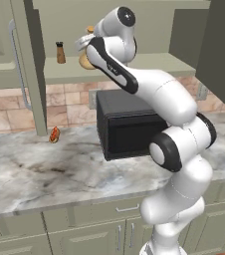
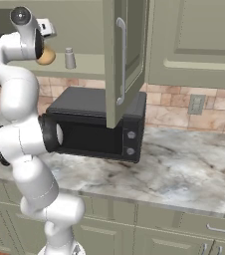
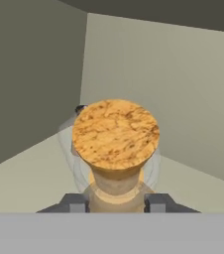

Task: Pick the shaker and oil and vinegar bottle from the counter and place them in the cabinet.

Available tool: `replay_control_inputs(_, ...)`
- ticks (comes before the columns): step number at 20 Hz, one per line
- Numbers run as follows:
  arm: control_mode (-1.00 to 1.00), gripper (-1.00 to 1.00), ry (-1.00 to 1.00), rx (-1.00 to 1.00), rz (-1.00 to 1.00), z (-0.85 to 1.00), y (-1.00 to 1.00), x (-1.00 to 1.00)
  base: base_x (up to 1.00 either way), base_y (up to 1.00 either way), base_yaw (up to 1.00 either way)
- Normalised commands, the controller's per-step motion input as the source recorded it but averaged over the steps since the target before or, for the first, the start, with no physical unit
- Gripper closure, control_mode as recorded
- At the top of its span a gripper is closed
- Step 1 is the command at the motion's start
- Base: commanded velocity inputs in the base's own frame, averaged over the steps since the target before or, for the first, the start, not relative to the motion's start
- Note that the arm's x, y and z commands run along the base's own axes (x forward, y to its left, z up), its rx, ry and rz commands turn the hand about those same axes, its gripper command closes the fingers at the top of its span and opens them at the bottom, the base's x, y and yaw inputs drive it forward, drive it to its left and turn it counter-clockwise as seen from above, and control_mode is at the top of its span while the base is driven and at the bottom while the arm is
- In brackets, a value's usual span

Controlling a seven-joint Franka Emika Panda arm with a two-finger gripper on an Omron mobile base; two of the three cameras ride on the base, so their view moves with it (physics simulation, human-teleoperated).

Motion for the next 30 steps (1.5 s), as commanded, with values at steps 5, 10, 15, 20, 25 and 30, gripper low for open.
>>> replay_control_inputs(5,-1.00,1.00,0.00,0.00,0.00,-0.51,0.00,0.00,0.00,0.00,0.00)
replay_control_inputs(10,-1.00,-1.00,0.00,0.00,0.00,-0.29,0.00,0.00,0.00,0.00,0.00)
replay_control_inputs(15,-1.00,-1.00,-0.02,0.00,0.00,0.02,0.00,0.02,0.00,0.00,0.00)
replay_control_inputs(20,-1.00,-1.00,0.00,0.00,0.00,0.09,0.00,0.15,0.00,0.00,0.00)
replay_control_inputs(25,-1.00,-1.00,0.00,0.00,0.00,0.15,0.00,0.22,0.00,0.00,0.00)
replay_control_inputs(30,-1.00,-1.00,0.00,0.00,0.00,0.25,0.00,0.14,0.00,0.00,0.00)
